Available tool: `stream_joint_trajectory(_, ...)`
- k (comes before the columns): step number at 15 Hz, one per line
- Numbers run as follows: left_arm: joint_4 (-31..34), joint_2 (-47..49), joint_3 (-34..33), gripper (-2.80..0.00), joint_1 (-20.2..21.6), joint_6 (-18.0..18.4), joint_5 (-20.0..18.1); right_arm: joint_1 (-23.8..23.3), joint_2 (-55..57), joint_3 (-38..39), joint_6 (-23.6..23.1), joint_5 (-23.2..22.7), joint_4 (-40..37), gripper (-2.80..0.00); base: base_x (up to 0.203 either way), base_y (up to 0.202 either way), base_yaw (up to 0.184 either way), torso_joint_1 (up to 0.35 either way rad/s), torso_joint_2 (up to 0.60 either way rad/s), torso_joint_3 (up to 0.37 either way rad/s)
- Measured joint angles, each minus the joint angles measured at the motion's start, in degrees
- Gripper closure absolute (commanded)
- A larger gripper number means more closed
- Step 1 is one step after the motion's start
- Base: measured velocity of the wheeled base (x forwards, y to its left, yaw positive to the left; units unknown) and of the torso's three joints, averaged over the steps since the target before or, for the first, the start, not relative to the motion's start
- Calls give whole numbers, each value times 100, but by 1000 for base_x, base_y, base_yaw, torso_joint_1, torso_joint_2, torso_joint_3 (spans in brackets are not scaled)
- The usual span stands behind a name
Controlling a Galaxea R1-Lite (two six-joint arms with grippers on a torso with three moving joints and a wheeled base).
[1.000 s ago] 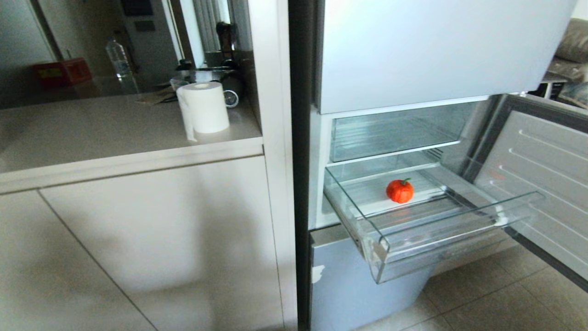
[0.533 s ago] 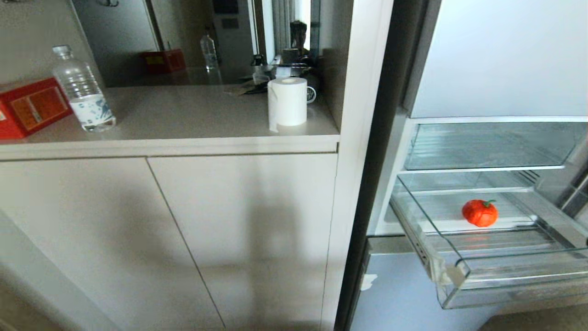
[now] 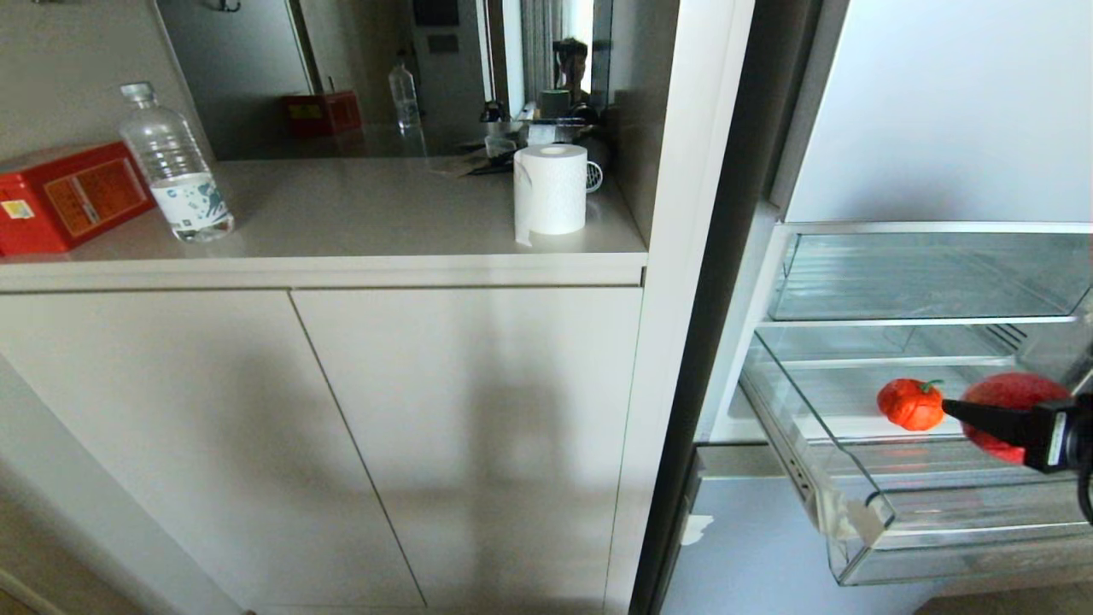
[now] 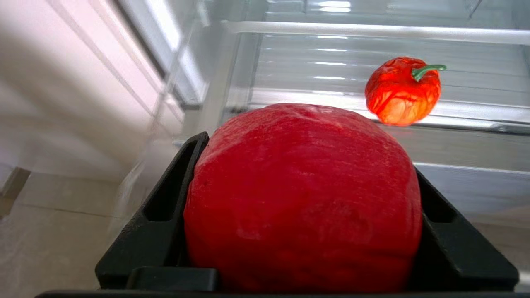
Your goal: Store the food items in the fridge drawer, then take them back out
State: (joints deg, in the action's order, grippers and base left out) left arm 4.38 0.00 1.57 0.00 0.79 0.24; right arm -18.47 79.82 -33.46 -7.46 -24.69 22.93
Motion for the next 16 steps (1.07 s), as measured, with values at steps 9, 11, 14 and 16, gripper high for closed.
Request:
stream_joint_trajectory(9, 0, 0, 0, 0, 0, -2, -2, 338, 2520, -1836, 4, 525, -11, 0, 0, 0, 0, 0, 0, 0)
stream_joint_trajectory(11, 0, 0, 0, 0, 0, -2, -1, 384, 2875, -1976, -2, 673, 0, 0, 0, 0, 0, 0, 0, 0)
stream_joint_trajectory(14, 0, 0, 0, 0, 0, -1, 0, 400, 3234, -2053, -21, 781, 3, -280, 0, 0, 0, 0, 0, 0)
stream_joint_trajectory(16, -1, 0, 0, 0, 0, -2, 0, 398, 3344, -2047, -16, 808, 7, -280, 0, 0, 0, 0, 0, 0)
